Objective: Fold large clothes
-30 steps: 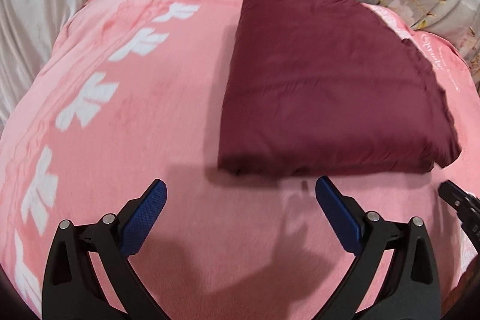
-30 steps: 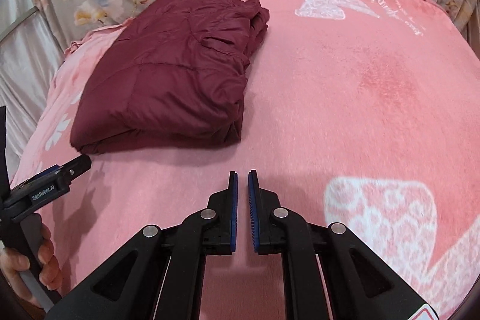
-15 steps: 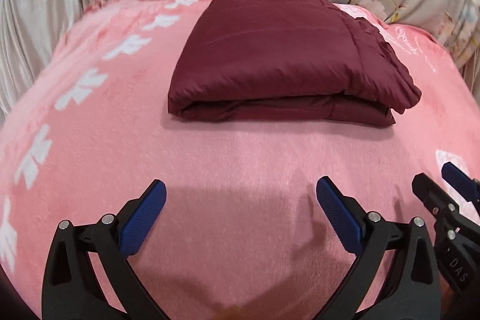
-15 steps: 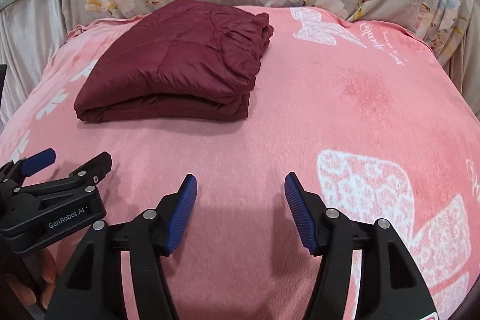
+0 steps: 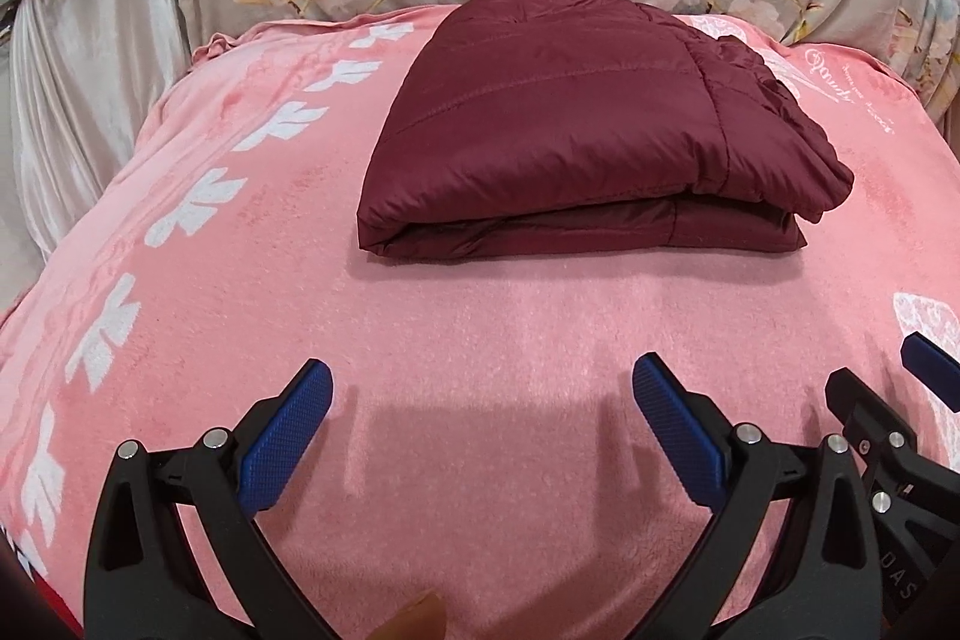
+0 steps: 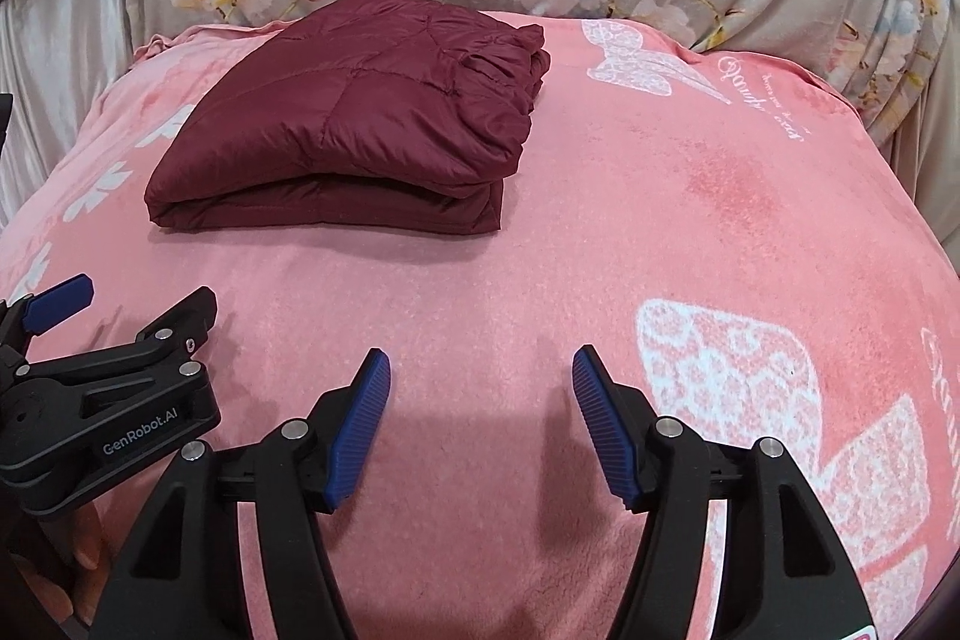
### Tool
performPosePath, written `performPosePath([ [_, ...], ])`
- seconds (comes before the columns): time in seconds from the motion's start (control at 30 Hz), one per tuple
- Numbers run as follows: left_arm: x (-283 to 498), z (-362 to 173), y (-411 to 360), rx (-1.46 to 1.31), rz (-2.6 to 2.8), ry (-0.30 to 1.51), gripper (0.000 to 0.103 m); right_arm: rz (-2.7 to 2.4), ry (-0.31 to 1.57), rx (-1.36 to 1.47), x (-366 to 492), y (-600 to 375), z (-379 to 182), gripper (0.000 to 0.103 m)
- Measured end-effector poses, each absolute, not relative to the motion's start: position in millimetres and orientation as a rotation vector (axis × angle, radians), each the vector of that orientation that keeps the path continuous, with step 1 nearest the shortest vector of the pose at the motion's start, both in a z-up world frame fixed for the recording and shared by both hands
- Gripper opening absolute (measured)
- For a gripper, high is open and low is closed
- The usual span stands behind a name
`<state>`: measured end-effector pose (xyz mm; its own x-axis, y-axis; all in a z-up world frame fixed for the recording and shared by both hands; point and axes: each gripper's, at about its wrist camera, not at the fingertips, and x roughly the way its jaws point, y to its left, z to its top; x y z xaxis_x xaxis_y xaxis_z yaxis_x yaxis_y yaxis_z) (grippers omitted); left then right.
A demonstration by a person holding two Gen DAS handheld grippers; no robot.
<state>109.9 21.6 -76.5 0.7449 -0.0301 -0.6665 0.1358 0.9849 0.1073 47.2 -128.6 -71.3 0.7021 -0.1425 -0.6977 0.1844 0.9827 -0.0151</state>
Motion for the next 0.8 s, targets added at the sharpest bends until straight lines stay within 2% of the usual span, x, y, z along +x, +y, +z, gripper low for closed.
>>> performPosePath([
  [0.8,104.8,-74.8,12.6,0.206,-0.088,0.694,0.098,-0.171,0.768,0.043,47.5,-121.2,-70.8,0.062],
])
